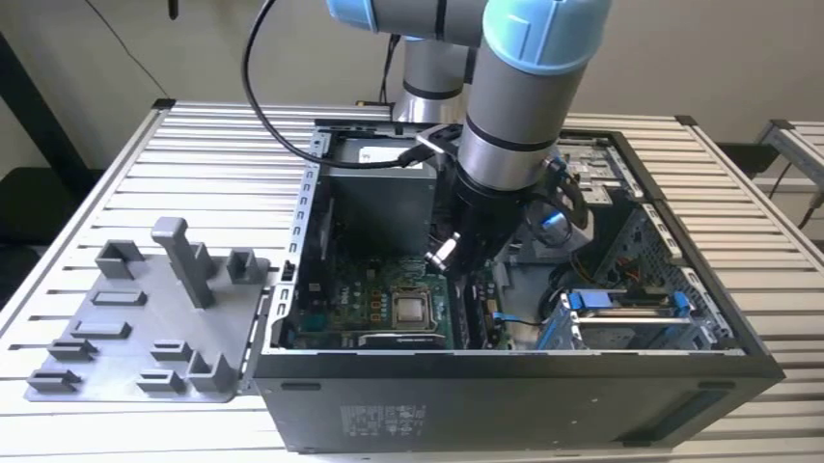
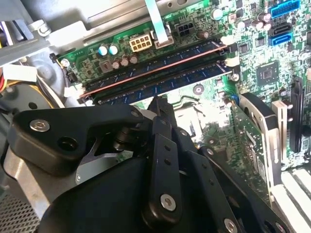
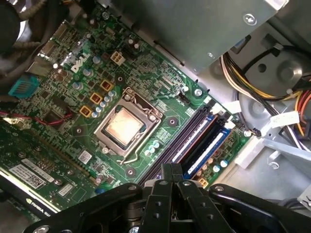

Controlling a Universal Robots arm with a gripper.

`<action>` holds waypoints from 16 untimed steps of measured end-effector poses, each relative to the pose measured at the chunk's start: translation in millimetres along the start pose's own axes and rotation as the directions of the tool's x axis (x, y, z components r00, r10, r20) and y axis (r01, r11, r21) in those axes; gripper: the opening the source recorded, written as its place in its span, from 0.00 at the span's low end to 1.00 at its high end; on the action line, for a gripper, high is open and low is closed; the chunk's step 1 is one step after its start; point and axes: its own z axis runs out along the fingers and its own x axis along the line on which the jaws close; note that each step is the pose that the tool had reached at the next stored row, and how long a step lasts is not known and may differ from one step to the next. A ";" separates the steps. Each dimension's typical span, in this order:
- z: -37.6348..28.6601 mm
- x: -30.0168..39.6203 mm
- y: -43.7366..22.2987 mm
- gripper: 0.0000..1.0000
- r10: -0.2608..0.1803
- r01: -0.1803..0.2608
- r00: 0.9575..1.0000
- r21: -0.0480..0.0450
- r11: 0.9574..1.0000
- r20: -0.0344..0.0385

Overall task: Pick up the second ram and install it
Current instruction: 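Press down the second ram until it locks into place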

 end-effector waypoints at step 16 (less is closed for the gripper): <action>0.0 0.0 0.0 0.11 -0.115 0.115 0.993 -0.003 0.993 -0.001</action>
